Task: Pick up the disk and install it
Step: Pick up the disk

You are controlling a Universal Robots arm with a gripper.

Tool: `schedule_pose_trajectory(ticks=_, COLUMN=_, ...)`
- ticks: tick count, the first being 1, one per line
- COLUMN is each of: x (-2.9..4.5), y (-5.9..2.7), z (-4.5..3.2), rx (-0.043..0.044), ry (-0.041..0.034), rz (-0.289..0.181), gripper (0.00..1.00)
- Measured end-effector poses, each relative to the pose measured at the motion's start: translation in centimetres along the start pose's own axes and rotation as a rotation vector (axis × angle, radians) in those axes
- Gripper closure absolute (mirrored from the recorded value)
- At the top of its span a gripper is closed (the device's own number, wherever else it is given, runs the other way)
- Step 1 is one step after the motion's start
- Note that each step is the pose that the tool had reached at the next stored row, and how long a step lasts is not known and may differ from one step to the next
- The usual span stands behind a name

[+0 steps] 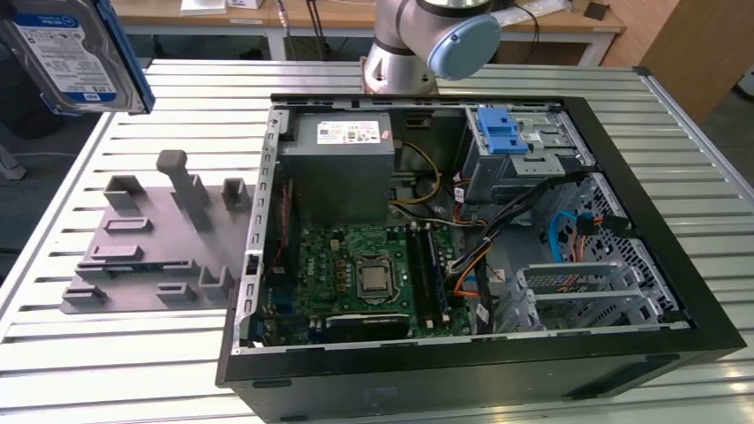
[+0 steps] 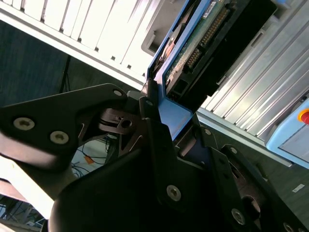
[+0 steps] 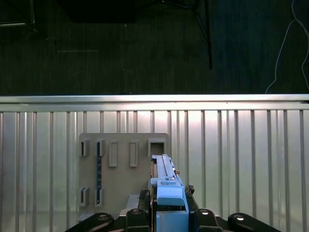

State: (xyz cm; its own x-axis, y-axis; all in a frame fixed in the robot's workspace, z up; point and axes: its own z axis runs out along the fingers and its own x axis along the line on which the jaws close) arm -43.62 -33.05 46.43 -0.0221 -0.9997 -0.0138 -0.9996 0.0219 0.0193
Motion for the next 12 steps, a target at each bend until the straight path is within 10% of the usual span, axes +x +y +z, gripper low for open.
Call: schedule_pose_trajectory(ticks=12, x=-0.01, y=0.01, z=-0.41, rx=0.0, ry=0.0, rz=0.0, gripper=0.63)
